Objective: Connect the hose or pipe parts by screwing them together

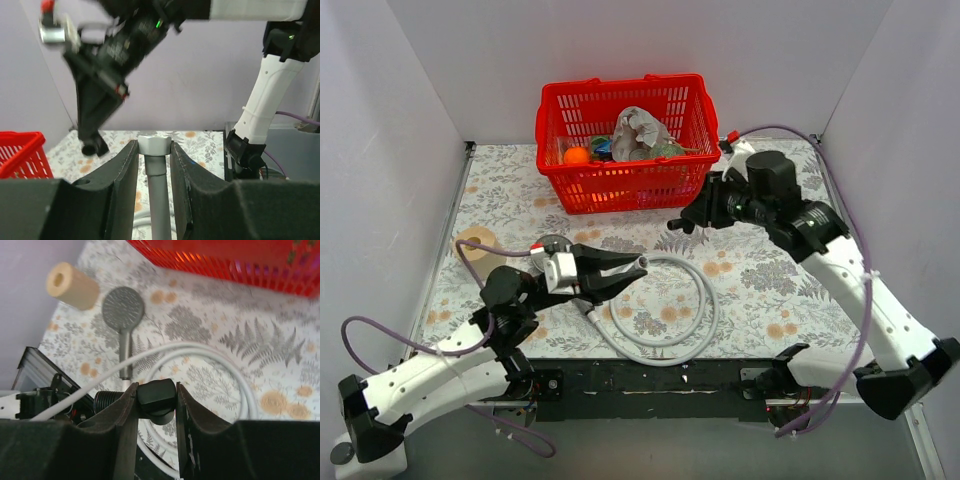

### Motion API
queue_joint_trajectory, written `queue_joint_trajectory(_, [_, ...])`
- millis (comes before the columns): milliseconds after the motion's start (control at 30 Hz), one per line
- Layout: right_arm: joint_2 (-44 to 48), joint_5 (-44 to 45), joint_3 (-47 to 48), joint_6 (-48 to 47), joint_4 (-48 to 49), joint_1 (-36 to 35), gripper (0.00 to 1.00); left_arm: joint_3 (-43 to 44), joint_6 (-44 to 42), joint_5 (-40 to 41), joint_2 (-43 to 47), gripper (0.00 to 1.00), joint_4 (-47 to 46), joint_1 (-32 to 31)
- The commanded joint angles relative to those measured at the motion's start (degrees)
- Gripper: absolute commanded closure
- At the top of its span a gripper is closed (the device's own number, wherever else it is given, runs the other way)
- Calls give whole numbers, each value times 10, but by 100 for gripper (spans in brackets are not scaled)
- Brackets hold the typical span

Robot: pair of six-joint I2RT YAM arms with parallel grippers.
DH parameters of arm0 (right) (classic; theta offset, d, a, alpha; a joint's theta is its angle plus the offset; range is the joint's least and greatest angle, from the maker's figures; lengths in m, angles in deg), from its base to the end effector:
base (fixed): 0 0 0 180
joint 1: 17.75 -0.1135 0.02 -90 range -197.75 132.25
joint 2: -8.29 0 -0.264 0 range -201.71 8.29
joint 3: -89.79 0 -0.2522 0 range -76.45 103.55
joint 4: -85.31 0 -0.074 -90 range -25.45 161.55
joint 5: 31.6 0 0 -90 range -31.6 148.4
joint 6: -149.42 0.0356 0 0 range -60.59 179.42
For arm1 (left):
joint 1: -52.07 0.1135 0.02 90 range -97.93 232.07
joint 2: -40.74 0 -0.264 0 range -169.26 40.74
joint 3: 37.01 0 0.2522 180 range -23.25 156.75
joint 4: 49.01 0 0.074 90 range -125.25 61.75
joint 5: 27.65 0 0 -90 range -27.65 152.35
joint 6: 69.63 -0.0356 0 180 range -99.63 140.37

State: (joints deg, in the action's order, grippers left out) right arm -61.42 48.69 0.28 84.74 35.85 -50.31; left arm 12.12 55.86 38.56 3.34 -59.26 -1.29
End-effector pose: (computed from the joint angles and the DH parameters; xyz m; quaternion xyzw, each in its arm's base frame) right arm 0.2159 0.1450 0.3982 -0.0972 0.8527 0.3096 0.4094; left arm 0.0816 -0.1338 0.3650 0.2538 0.5141 -0.6501 0.4986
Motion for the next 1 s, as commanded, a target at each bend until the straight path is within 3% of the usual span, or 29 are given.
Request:
queue_joint_trajectory(0, [84, 4, 67, -68, 89, -37, 99, -11, 60, 3, -50, 100, -119, 2])
queue_joint_trajectory(233, [207, -129, -5, -110, 282, -44, 99, -15, 106, -2, -122, 100, -212, 3])
queue_joint_trajectory(567, [221, -325, -29, -60, 419, -44, 99, 35, 167, -27, -212, 100, -345, 2])
queue_joint_trajectory(733, [225, -342, -30, -30, 469, -44, 99, 59, 181, -47, -217, 100, -385, 2])
queue_joint_trajectory(967, [223, -360, -60, 22, 544, -44, 99, 85, 176, -60, -194, 100, -365, 2])
